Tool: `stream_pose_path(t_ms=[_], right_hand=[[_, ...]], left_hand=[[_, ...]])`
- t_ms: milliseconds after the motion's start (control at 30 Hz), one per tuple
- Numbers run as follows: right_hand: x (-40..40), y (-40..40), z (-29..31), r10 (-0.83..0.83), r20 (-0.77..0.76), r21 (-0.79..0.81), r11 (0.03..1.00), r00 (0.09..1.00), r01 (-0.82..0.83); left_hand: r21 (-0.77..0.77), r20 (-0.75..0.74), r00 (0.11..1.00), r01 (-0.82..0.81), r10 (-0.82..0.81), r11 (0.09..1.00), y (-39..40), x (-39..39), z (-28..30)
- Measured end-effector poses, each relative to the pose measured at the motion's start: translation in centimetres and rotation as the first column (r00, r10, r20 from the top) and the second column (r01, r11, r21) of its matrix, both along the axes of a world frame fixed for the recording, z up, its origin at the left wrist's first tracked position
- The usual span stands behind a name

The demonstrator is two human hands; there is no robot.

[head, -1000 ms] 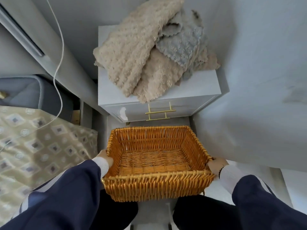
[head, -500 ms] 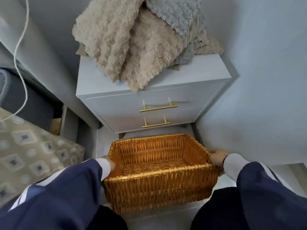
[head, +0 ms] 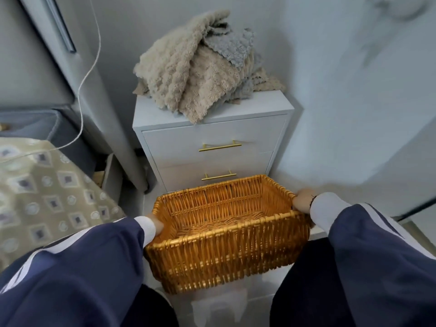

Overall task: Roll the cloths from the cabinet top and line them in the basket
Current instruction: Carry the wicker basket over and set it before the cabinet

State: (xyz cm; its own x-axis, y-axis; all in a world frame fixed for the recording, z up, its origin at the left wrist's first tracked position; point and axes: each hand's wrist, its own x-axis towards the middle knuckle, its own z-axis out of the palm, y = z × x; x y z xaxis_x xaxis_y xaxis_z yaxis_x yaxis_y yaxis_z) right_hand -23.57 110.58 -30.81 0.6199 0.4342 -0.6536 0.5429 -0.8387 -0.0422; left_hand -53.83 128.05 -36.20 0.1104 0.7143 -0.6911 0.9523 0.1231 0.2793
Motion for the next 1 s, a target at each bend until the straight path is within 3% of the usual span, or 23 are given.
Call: stream_pose_path(t_ms=[233,400,567,800,1000], right_hand=[[-3.1,-2.2,3.8,-0.005,0.088,0.024,1.0,0.996,0.003],[-3.2,-3.9,1.3,0.001,0.117,-0.038,0.999,0.993,0.003],[-2.9,-4.0,-0.6,-0.011,0.088,-0.003,1.0,0.996,0.011],[-3.2,-2.3,-5.5,0.044,0.14,-0.022,0.999,0.989,-0.041],[-3.0,-2.4,-11.4,-0.076,0.104,0.022,0.997,0.992,0.074]], left_hand=[[0.135,-0.006,0.998,0.069,-0.069,0.988,-1.6,-1.7,1.0],[0.168,-0.024,0.996,0.085,-0.082,0.982,-1.8,-2.4,0.7],[0.162,0.0,0.999,0.035,-0.035,0.986,0.0,-1.6,1.5],[0.036,0.053,0.997,-0.057,0.055,0.998,0.4,-1.5,-2.5],[-0.118,0.177,0.972,-0.136,0.156,0.984,0.8,-1.4,-6.1]])
